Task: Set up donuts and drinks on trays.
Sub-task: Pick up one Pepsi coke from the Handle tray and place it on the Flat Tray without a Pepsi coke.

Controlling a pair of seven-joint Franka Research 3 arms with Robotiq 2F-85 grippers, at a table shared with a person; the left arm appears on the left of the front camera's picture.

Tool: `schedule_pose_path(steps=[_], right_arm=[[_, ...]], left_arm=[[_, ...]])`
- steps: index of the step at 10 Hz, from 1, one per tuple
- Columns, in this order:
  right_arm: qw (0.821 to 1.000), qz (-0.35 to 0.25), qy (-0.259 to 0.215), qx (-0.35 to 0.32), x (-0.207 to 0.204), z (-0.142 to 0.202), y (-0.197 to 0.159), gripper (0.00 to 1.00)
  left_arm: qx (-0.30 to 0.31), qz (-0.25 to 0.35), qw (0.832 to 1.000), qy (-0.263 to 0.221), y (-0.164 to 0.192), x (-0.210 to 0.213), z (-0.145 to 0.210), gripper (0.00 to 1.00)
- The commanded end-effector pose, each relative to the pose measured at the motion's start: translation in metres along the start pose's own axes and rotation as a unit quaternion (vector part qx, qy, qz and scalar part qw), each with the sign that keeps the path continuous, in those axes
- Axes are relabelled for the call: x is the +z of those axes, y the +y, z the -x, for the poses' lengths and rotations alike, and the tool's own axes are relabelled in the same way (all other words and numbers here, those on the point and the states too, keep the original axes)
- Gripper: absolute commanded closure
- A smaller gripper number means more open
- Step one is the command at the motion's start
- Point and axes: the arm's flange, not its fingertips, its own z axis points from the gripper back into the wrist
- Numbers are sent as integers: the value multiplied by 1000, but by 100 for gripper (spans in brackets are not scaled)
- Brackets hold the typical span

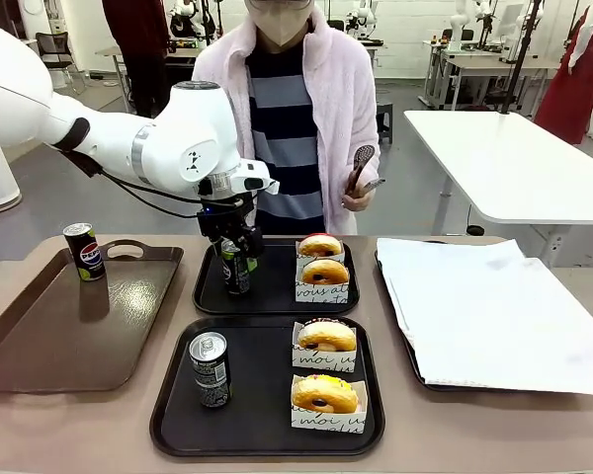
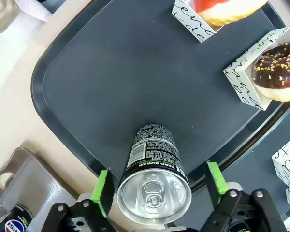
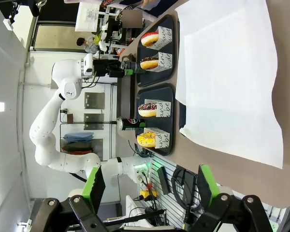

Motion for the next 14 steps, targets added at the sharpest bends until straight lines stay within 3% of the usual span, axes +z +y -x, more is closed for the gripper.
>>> schedule_pose_path(steps=[1, 4, 7, 11, 14], right_arm=[[1000, -10, -5, 10, 1, -1, 0, 0], [1000, -10, -5, 10, 1, -1, 0, 0], [1000, -10, -5, 10, 1, -1, 0, 0], [1000, -10, -5, 10, 1, -1, 0, 0], [1000, -10, -5, 10, 1, -1, 0, 0]], left_arm=[[-12, 15, 1000, -1, 2, 5, 3, 1], [-8, 13, 1000, 2, 0, 11, 4, 0], [-32, 10, 999, 8, -17, 75, 19, 0], [-74, 36, 996, 35, -19, 116, 86, 0], [-92, 49, 994, 16, -9, 125, 146, 0]])
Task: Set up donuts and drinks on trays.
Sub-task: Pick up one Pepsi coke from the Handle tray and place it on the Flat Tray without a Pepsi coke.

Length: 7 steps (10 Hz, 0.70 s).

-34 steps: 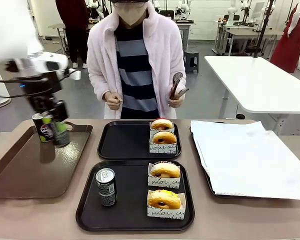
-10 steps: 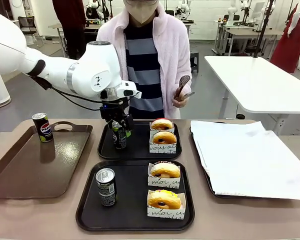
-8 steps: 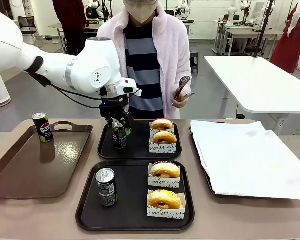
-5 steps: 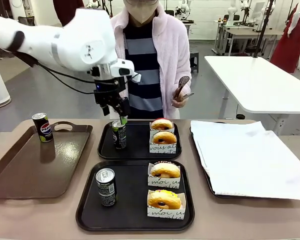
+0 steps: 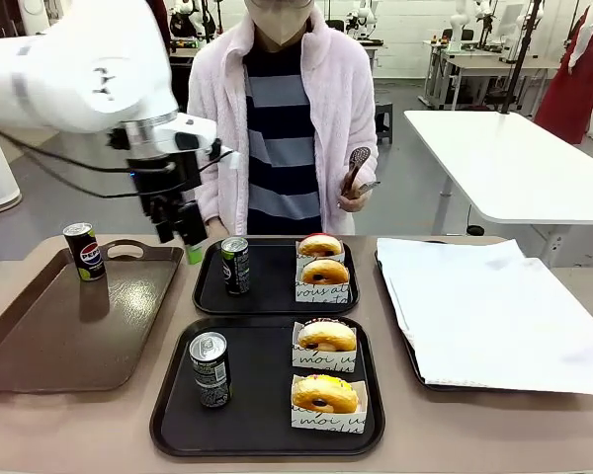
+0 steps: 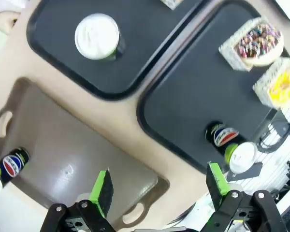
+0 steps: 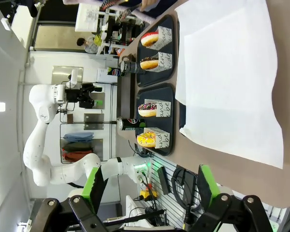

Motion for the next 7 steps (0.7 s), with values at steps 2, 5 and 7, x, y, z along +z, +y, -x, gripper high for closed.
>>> schedule_pose_path(steps=[2, 5, 7], right_arm=[[1000, -10, -5, 10, 1, -1, 1, 0], [1000, -10, -5, 10, 1, -1, 1, 0], [1000, -10, -5, 10, 1, -1, 1, 0]], left_arm=[[-13, 12, 1000, -23, 5, 0, 48, 0], [-4, 3, 1000, -5, 5, 2, 37, 0], [-4, 3, 1000, -5, 5, 2, 37, 0]])
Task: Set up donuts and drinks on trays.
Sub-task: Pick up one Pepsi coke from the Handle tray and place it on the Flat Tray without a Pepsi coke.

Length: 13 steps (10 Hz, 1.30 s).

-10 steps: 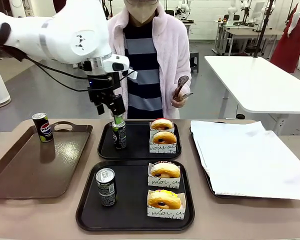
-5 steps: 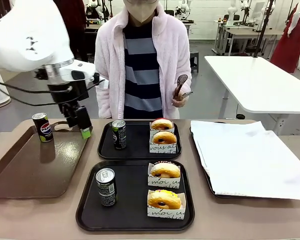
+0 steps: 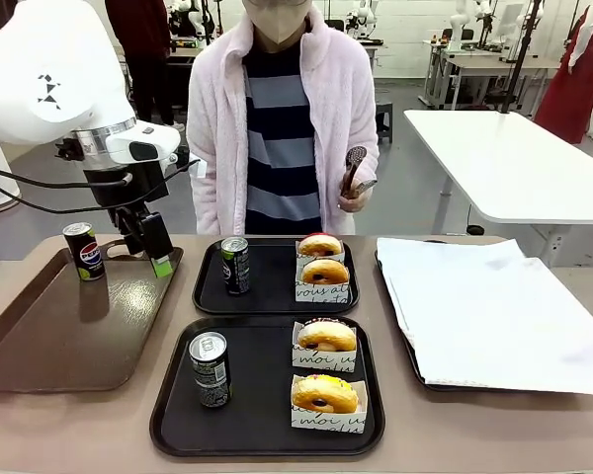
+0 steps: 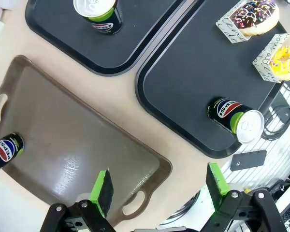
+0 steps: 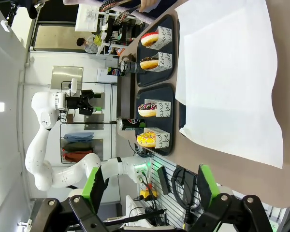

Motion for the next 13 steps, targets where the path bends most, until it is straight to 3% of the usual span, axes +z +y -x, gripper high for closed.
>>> schedule_pose_path(steps=[1, 3, 5, 7, 8, 13], right_arm=[[1000, -10, -5, 10, 1, -1, 1, 0], [1000, -10, -5, 10, 1, -1, 1, 0], [1000, -10, -5, 10, 1, -1, 1, 0], [1000, -10, -5, 10, 1, -1, 1, 0], [1000, -10, -5, 10, 1, -1, 1, 0], [1000, -10, -5, 10, 1, -1, 1, 0]], left_arm=[[1, -1, 1000, 0, 1, 1, 2, 0], [191, -84, 976, -67, 40, 8, 94, 0], [259, -65, 962, -64, 96, 14, 124, 0], [328, -72, 940, -58, 116, 9, 171, 0], [342, -67, 935, -60, 123, 9, 180, 0], [323, -61, 943, -59, 131, 13, 184, 0]])
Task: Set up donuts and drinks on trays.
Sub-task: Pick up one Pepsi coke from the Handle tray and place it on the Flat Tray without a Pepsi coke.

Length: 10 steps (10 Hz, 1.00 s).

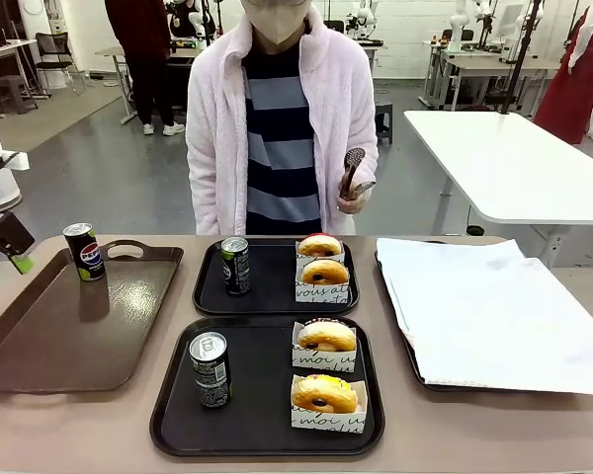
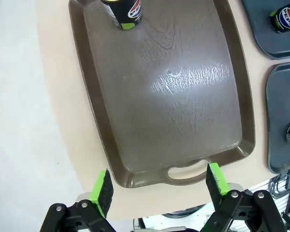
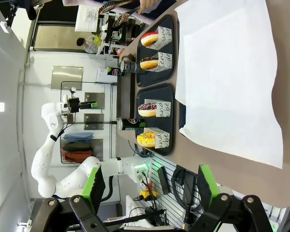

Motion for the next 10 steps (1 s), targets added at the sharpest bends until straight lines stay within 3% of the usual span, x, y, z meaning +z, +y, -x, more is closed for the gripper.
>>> schedule_pose_path(steps=[1, 2, 3, 4, 6, 7, 8, 10], right_arm=[[1000, -10, -5, 10, 1, -1, 1, 0], [1000, -10, -5, 10, 1, -1, 1, 0], [1000, -10, -5, 10, 1, -1, 1, 0], [1000, -10, -5, 10, 1, -1, 1, 0], [1000, -10, -5, 10, 1, -1, 1, 0], [1000, -10, -5, 10, 1, -1, 1, 0], [1000, -10, -5, 10, 1, -1, 1, 0], [1000, -10, -5, 10, 1, -1, 1, 0]], left_arm=[[1, 0, 1000, 0, 0, 0, 0, 0], [36, 144, 989, -4, 36, -3, -13, 0], [56, 237, 970, -3, 63, -11, -7, 0], [77, 285, 955, -18, 87, -15, 2, 0], [72, 428, 899, -55, 134, -19, 4, 0], [73, 488, 866, -85, 153, -20, 17, 0], [96, 509, 848, -113, 170, -23, 31, 0], [95, 540, 832, -83, 197, -30, 34, 0]])
